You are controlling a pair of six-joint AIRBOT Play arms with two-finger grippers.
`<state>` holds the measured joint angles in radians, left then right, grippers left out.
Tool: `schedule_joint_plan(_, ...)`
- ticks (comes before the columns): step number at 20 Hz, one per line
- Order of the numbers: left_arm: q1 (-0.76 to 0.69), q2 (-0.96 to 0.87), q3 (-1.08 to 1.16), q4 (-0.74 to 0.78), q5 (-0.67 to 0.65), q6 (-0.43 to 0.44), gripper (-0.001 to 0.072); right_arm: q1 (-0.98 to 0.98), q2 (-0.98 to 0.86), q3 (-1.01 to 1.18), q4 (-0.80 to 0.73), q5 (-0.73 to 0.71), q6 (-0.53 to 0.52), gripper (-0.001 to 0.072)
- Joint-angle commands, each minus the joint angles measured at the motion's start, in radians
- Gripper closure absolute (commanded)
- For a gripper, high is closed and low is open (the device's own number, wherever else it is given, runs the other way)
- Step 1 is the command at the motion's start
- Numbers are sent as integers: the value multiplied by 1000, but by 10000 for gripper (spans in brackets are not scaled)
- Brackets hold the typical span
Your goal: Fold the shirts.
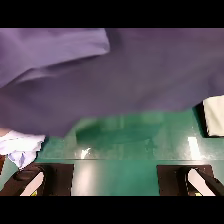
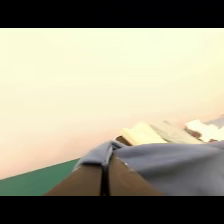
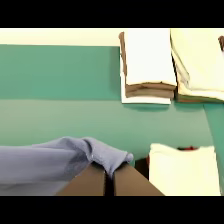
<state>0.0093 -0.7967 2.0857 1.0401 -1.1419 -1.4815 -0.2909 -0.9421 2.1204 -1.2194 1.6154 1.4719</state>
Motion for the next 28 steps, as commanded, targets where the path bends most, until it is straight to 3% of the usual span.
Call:
schedule_joint_plan(1,1,-12,-98,164,-32,-60,683,5,-44,-43,-28,42,31,697)
schedule_joint_plan(5,1,-149,-368,163,-116,-58,682,124,-173,-254,-43,36,31,697)
schedule_joint_plan(9,1,-391,-570,154,-110,-42,682,227,-417,-379,-126,28,31,696)
schedule_joint_plan(12,1,-594,-592,143,-61,-10,682,245,-609,-393,-126,-5,31,697)
schedule_joint_plan(14,1,-693,-591,108,27,51,682,245,-705,-389,-106,-105,24,697)
schedule_joint_plan(18,1,-808,-509,106,111,50,682,245,-852,-240,-57,-174,11,696)
schedule_joint_plan(20,4,-810,-475,109,105,50,682,245,-879,-165,-56,-146,11,696)
schedule_joint_plan(22,13,-804,-447,117,19,50,682,245,-866,-149,-65,-97,-12,696)
schedule_joint_plan(25,7,-801,-466,150,-141,69,682,246,-778,-295,-119,-114,-14,697)
schedule_joint_plan(28,-12,-801,-570,150,-157,87,682,248,-688,-500,-117,-197,-14,696)
